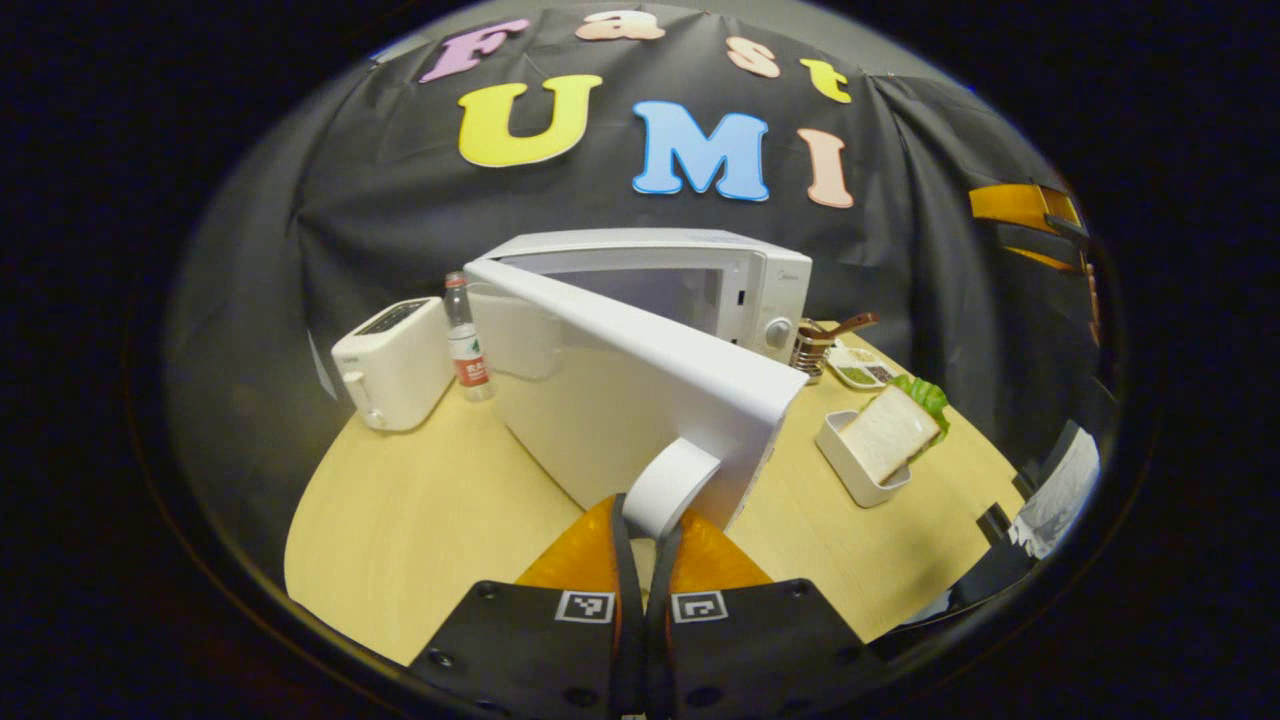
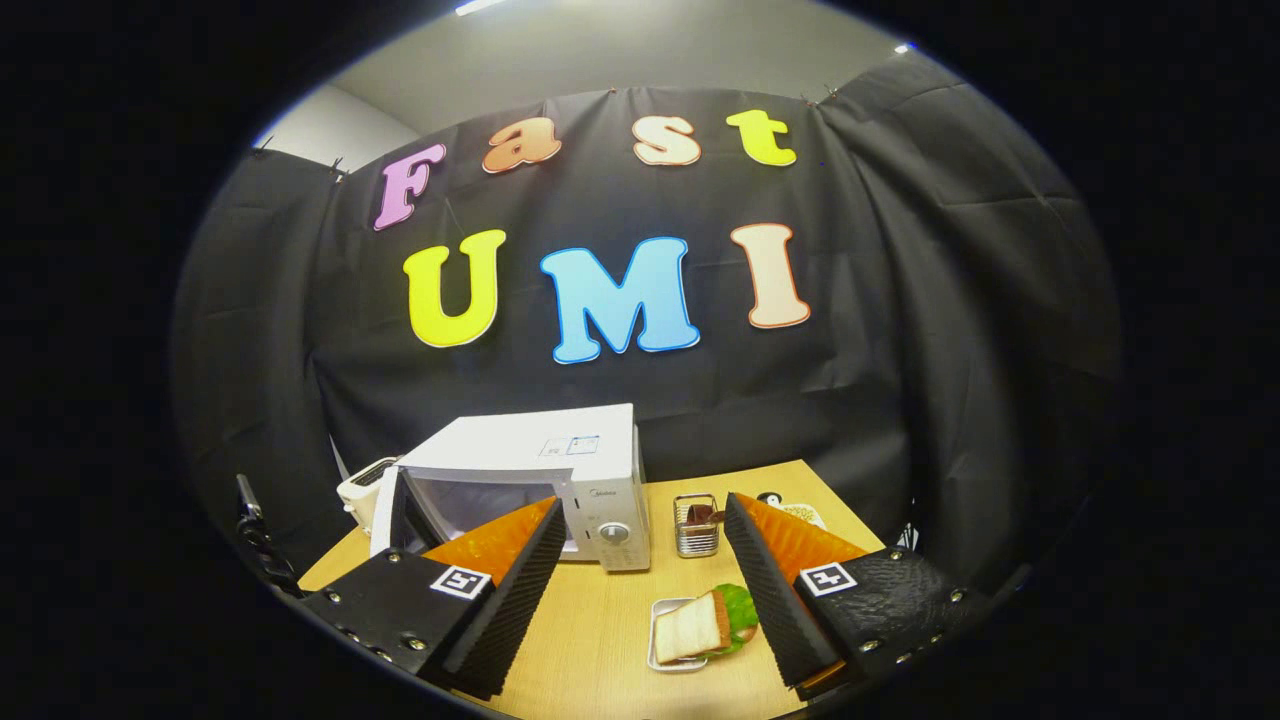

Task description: Open the microwave oven with the left hand, put the food in, and close the microwave oven.

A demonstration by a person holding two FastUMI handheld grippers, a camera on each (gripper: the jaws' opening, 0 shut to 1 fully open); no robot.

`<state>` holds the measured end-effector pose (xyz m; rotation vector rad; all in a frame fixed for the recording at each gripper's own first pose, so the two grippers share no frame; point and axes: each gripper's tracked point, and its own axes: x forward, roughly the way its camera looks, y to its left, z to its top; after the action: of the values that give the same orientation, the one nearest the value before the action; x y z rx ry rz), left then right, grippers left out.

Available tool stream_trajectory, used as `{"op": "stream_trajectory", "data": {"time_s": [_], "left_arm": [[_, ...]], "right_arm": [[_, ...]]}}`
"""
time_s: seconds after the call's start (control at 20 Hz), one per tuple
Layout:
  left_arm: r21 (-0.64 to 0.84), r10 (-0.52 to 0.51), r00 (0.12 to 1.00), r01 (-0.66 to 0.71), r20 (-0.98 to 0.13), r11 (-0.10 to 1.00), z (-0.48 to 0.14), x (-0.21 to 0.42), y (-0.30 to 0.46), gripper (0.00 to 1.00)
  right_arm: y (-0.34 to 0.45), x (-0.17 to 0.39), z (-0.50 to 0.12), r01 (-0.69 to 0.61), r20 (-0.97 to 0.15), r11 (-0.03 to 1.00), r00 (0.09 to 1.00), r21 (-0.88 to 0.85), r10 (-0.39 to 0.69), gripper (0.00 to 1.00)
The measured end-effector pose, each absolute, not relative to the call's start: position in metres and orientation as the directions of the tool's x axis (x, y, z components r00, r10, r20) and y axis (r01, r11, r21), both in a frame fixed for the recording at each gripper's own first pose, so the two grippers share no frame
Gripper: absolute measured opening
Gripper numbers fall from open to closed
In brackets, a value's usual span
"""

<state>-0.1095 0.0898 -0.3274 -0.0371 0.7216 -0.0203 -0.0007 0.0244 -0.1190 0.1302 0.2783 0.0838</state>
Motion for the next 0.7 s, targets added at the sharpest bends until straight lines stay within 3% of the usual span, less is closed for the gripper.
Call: {"op": "stream_trajectory", "data": {"time_s": [0.7], "left_arm": [[-0.028, 0.014, 0.781, -0.04, -0.624, 0.999, -0.323, -0.166, 0.255, 0.07]], "right_arm": [[0.091, -0.012, -0.132, -0.156, -0.309, 0.977, 0.931, 0.145, 0.194, 0.96]]}}
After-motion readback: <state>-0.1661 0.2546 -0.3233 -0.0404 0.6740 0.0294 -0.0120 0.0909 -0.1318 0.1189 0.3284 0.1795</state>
